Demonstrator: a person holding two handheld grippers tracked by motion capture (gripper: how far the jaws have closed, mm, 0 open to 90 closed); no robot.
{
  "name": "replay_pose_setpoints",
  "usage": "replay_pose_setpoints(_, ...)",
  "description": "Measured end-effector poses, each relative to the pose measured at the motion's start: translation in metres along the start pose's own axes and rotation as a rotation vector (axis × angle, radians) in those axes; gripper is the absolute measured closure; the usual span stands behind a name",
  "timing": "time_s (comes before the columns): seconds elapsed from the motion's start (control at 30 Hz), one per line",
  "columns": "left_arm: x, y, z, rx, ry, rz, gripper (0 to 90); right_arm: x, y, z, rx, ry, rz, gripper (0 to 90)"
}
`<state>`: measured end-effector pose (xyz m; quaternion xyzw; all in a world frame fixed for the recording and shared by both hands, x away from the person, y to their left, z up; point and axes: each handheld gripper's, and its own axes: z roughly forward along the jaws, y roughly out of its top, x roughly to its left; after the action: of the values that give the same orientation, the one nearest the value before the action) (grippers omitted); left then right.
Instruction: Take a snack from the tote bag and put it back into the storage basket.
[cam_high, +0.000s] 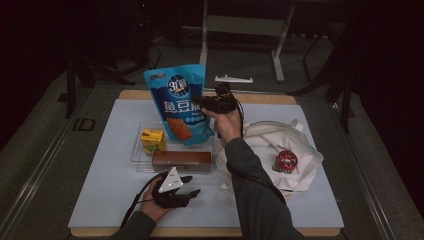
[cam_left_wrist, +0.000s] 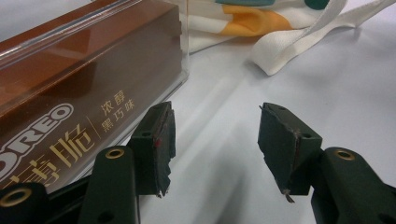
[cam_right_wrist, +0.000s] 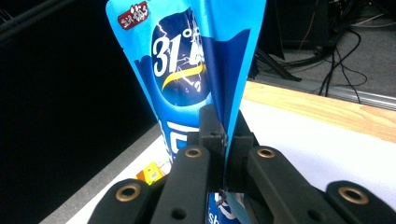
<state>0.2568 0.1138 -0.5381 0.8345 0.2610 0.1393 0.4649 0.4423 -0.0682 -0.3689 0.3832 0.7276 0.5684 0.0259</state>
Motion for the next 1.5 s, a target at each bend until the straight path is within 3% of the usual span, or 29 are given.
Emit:
replay_pose_setpoints(0.1, 0.000, 0.000, 0.000, -0.001, 0.000, 0.002, 45.6, -0.001, -0.001, 0.014, 0.020, -0.018, 0.009, 89.5)
replay_pose_setpoints(0.33, -0.001, 0.000, -0.001, -0.006, 0.001, 0.005, 45.5, -0.001, -0.011, 0.031, 0.023, -0.003, 0.017, 89.2)
replay_pose_setpoints(0.53, -0.001, 0.000, -0.001, -0.007, 0.001, 0.008, 45.5, -0.002, -0.021, 0.041, 0.061, 0.010, -0.027, 88.3)
replay_pose_setpoints(0.67, -0.001, 0.000, -0.001, -0.008, 0.003, 0.008, 45.5, -0.008, -0.027, 0.035, 0.064, 0.012, -0.029, 87.2)
replay_pose_setpoints(0.77, -0.001, 0.000, 0.000, -0.006, 0.002, 0.007, 45.5, -0.013, -0.030, 0.026, 0.091, 0.012, -0.049, 85.3)
replay_pose_setpoints(0.8, -0.001, 0.000, 0.000, -0.006, 0.004, 0.007, 45.5, -0.014, -0.033, 0.020, 0.113, 0.004, -0.085, 83.6)
replay_pose_setpoints(0.87, -0.001, 0.000, 0.000, -0.005, 0.005, 0.007, 45.4, -0.016, -0.038, 0.014, 0.132, -0.007, -0.111, 81.4)
replay_pose_setpoints(1.03, -0.001, 0.000, 0.000, -0.003, 0.008, 0.008, 45.3, -0.019, -0.048, 0.004, 0.153, -0.025, -0.128, 73.2)
replay_pose_setpoints(1.1, -0.001, 0.000, 0.000, -0.004, 0.007, 0.007, 45.3, -0.020, -0.052, -0.002, 0.200, -0.035, -0.180, 60.0)
replay_pose_setpoints(1.2, -0.001, 0.000, 0.000, -0.002, 0.007, 0.008, 45.3, -0.021, -0.056, -0.011, 0.246, -0.049, -0.250, 55.8)
replay_pose_setpoints(1.3, -0.001, 0.000, 0.000, -0.003, 0.007, 0.010, 45.3, -0.024, -0.058, -0.018, 0.257, -0.041, -0.274, 56.2)
replay_pose_setpoints(1.4, -0.001, 0.000, 0.000, -0.002, 0.008, 0.009, 45.3, -0.030, -0.062, -0.025, 0.277, -0.051, -0.284, 64.3)
replay_pose_setpoints(1.43, -0.001, 0.000, 0.000, -0.002, 0.008, 0.008, 45.3, -0.034, -0.064, -0.027, 0.292, -0.097, -0.286, 72.4)
replay_pose_setpoints(1.47, -0.001, 0.000, 0.000, -0.002, 0.008, 0.008, 45.3, -0.034, -0.064, -0.027, 0.292, -0.097, -0.286, 72.4)
replay_pose_setpoints(1.5, -0.001, 0.000, 0.000, -0.001, 0.008, 0.008, 45.3, -0.034, -0.065, -0.024, 0.310, -0.132, -0.291, 74.8)
